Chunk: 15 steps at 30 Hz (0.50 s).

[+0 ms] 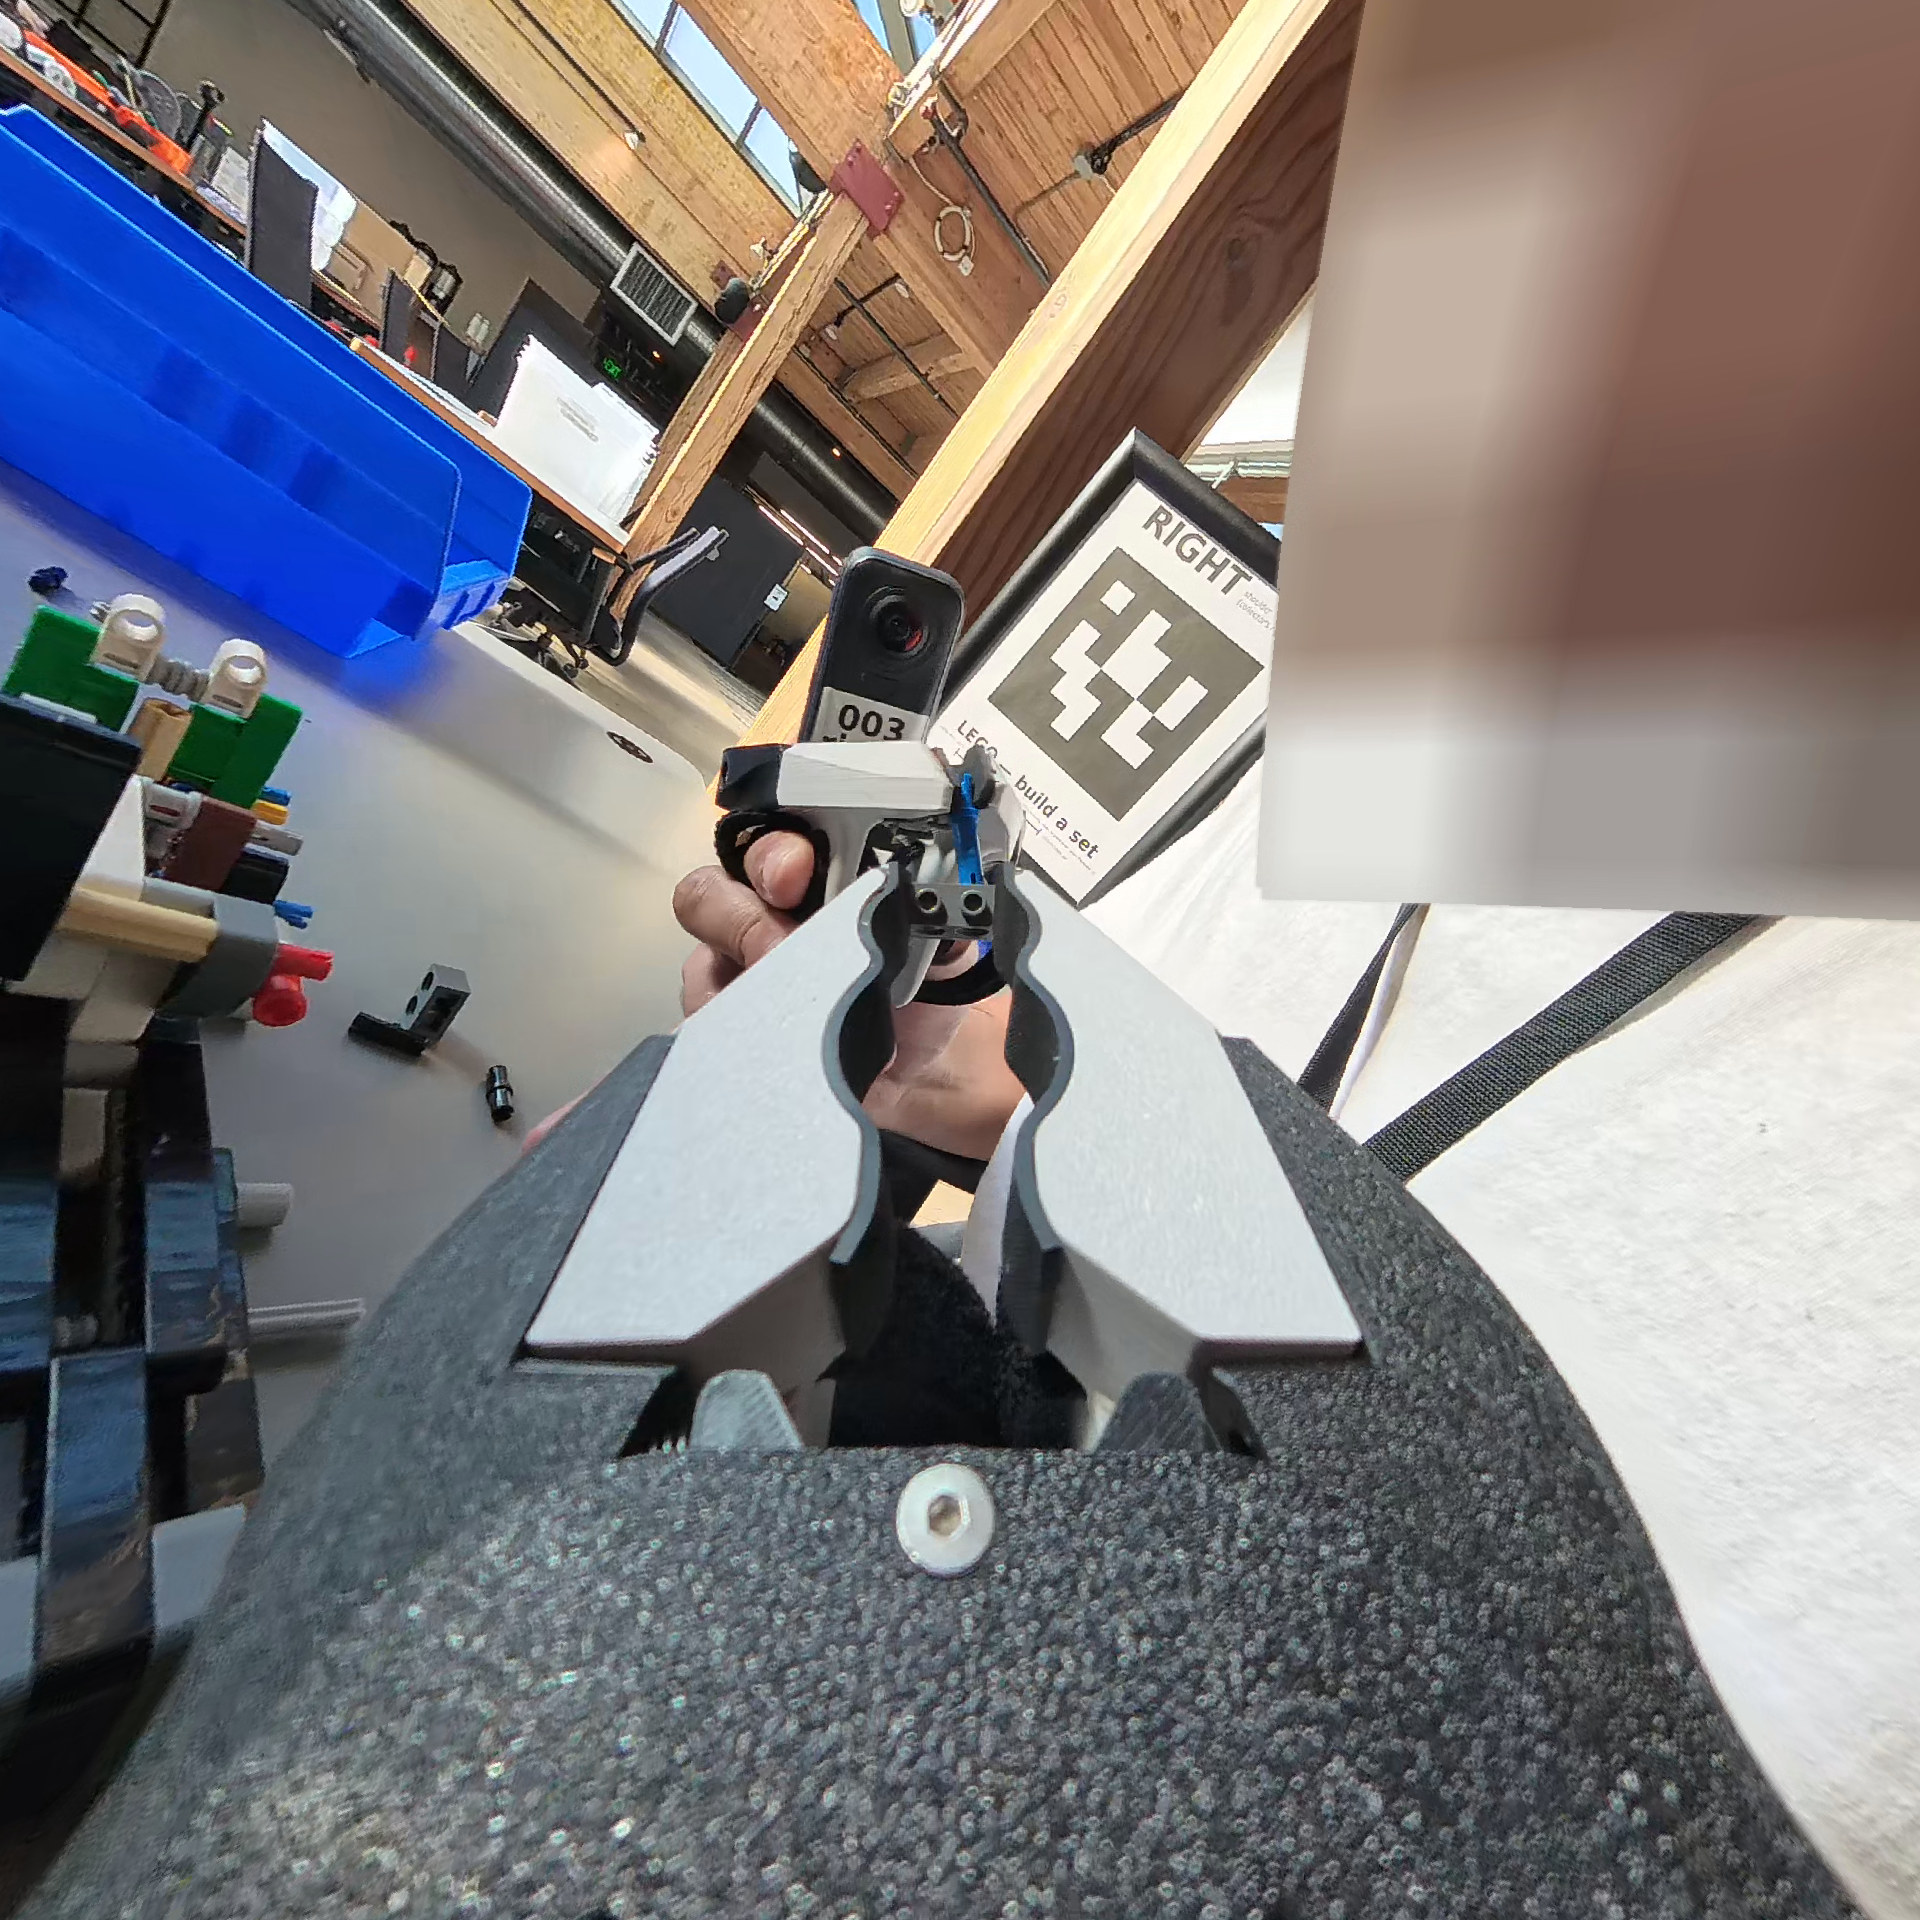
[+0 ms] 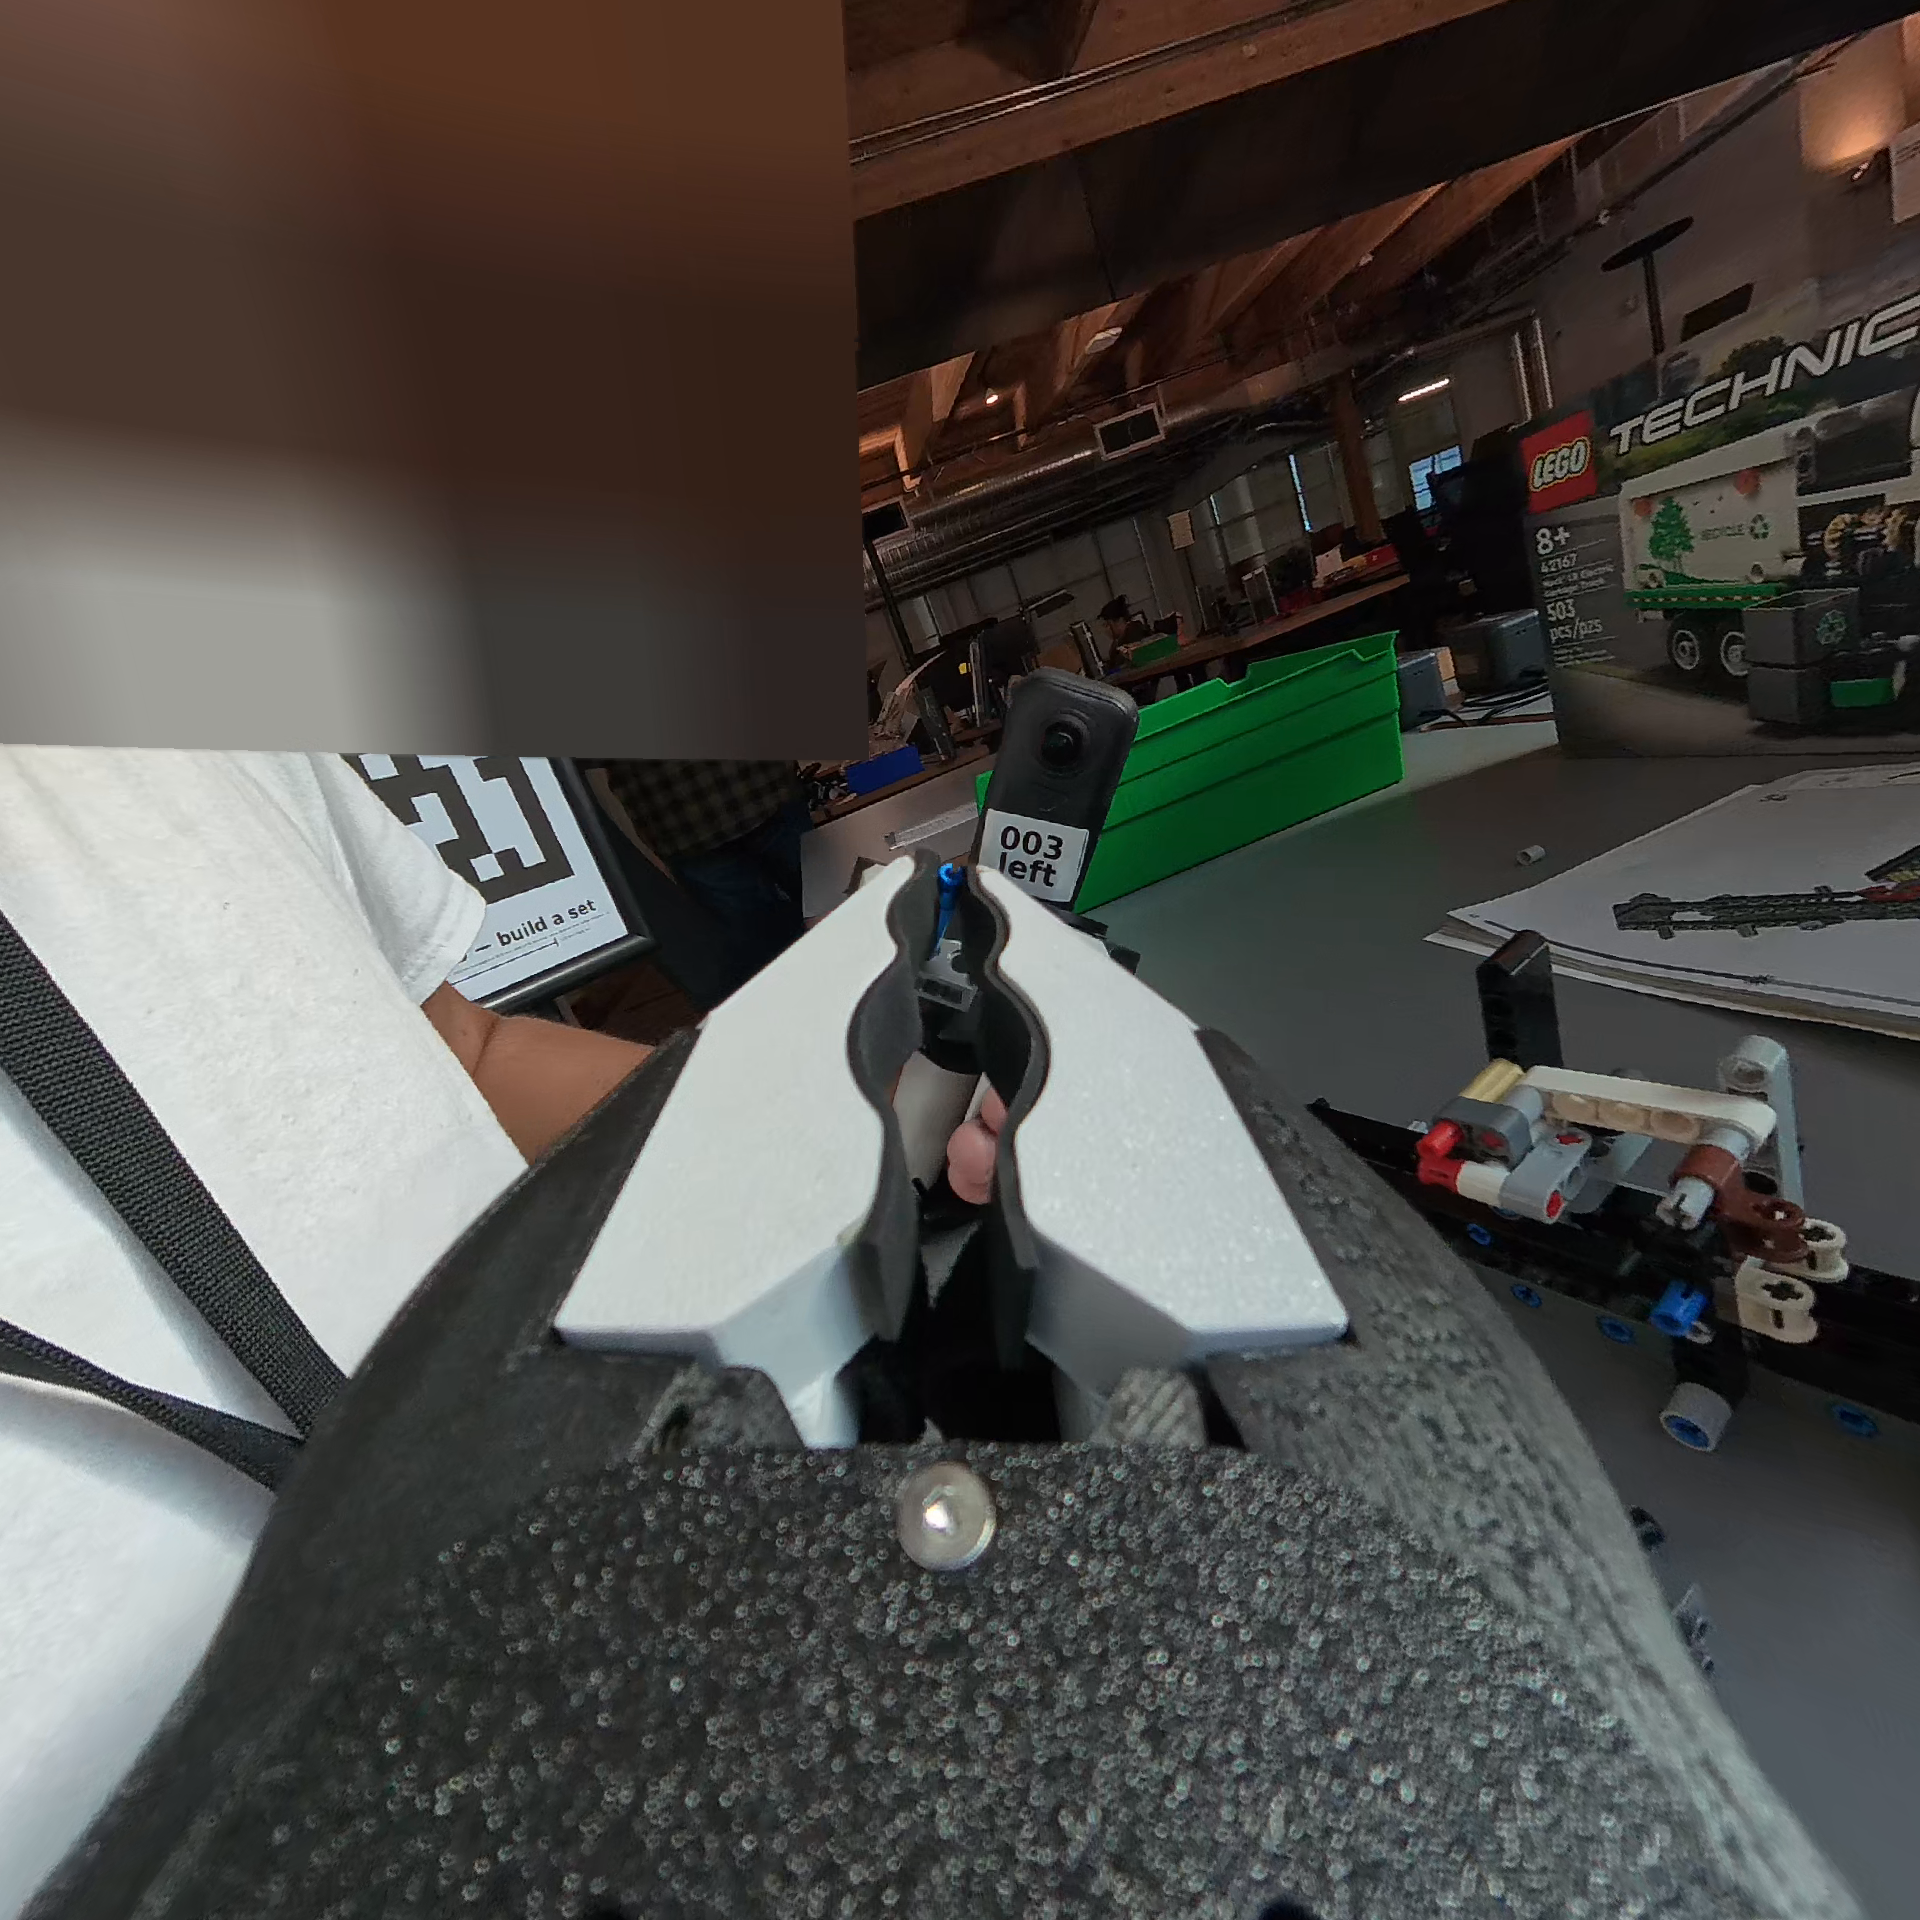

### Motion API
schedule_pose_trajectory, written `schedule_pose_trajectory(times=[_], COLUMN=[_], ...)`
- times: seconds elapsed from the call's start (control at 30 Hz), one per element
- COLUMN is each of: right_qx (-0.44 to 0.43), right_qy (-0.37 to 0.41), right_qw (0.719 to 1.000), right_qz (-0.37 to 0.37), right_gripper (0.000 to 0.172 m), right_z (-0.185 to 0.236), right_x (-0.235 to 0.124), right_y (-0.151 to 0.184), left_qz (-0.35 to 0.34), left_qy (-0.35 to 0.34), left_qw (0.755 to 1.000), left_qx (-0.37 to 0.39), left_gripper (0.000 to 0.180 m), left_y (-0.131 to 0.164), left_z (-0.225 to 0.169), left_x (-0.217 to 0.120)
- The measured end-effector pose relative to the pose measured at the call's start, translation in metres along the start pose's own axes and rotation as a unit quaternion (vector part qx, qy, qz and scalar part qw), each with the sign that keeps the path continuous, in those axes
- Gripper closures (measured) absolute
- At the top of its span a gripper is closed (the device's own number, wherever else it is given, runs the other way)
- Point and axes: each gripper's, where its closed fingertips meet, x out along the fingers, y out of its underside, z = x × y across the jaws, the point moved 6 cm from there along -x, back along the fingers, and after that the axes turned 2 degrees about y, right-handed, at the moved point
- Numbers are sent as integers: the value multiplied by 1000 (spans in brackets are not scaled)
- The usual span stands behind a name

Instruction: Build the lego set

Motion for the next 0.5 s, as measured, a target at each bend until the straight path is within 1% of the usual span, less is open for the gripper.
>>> schedule_pose_trajectory(times=[0.07, 0.13, 0.2, 0.3, 0.5], right_qx=[-3, -29, -32, -36, -8], right_qy=[5, 18, 19, 25, 6], right_qw=[1000, 999, 999, 999, 1000], right_qz=[2, 4, 7, 23, 21], right_gripper=[169, 169, 169, 169, 169], right_z=[0, 2, 2, 3, 1], right_x=[0, 0, 0, 3, 2], right_y=[0, 0, 1, 4, 4], left_qz=[-1, 1, 7, 0, 0], left_qy=[-5, -9, -21, -18, -15], left_qw=[1000, 1000, 1000, 1000, 1000], left_qx=[0, -1, -1, 3, 1], left_gripper=[168, 168, 168, 168, 168], left_y=[0, 1, 2, 1, 1], left_z=[1, 1, 3, 2, 2], left_x=[0, 0, 1, 0, 0])
